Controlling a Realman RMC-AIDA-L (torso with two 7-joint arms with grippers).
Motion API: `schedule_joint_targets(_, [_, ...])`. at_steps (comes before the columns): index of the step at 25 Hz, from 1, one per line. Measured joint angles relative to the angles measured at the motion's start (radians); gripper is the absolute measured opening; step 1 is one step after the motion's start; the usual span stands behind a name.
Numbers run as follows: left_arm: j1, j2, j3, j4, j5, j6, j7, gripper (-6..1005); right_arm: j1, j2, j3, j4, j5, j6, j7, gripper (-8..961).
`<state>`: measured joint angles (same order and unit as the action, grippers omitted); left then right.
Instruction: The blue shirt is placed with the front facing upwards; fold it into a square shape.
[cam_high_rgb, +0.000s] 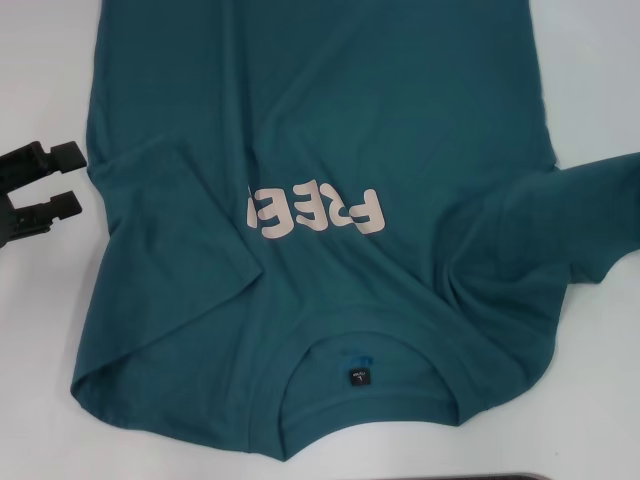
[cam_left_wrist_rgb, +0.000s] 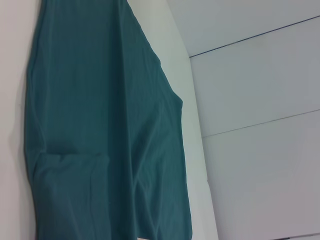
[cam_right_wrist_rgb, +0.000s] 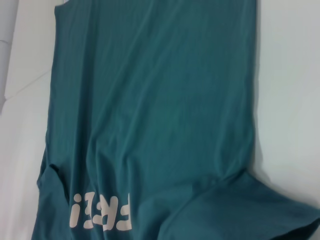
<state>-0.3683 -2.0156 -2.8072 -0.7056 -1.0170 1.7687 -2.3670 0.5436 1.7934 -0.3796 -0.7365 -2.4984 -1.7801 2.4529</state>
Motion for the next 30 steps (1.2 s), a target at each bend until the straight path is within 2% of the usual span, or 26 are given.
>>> schedule_joint_targets(3, [-0.001,0.000,0.000,0.000,0.000,0.000,0.000,933,-0.001,0.001,0.002,-0.001,0.000,-0.019,-0.006,63])
schedule_joint_targets(9, [0.002,0.000,0.000,0.000,0.000,-0.005,0.000,933,0.013,0.024,-0.016,-0.008,0.000,-0.070,-0.024,69])
schedule_joint_targets(20, [0.007,0.000,-0.009,0.000,0.000,-0.002,0.000,932,-0.050,-0.009,-0.008,-0.084,-0.009,0.004,0.041,81])
schedule_joint_targets(30, [0.003,0.000,-0.009,0.000,0.000,-0.001,-0.001,933,-0.056,-0.015,-0.019,-0.095,-0.010,0.021,0.061,92])
